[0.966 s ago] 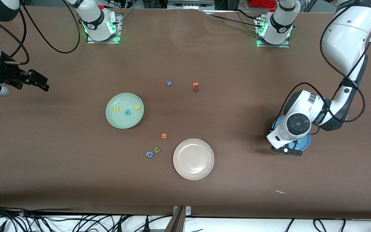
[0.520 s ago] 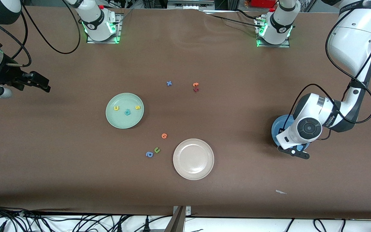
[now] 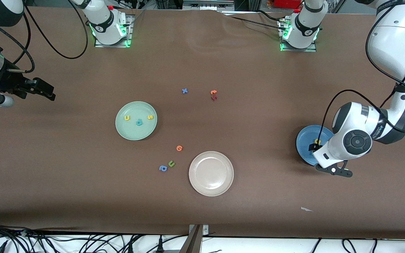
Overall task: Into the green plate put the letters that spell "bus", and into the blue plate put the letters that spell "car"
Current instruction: 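Carry the teal L to the blue plate and open the left gripper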
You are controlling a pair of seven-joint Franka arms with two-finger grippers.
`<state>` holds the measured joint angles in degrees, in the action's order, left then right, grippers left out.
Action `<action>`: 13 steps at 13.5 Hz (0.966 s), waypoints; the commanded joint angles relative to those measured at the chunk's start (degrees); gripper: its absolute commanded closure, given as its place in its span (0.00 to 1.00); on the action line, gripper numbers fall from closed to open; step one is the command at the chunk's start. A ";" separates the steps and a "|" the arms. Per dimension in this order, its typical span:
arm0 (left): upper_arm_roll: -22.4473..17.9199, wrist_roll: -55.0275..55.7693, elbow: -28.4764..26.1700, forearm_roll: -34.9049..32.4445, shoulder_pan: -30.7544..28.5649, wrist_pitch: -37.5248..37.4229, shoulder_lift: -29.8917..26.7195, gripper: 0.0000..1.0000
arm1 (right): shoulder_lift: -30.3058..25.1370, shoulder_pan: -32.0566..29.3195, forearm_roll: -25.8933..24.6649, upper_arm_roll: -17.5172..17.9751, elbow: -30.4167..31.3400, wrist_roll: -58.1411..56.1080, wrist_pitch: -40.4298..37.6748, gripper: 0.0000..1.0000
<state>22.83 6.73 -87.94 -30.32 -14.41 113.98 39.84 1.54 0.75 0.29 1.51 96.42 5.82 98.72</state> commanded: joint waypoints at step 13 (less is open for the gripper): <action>-5.83 -2.60 -0.21 18.52 1.28 -10.69 -14.24 0.00 | 0.40 0.83 0.50 0.51 -2.12 0.15 -1.69 0.00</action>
<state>21.86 5.75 -85.73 -15.95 -17.48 106.49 31.48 1.65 1.54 0.28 2.15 95.95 5.83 98.64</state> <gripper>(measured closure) 0.000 0.000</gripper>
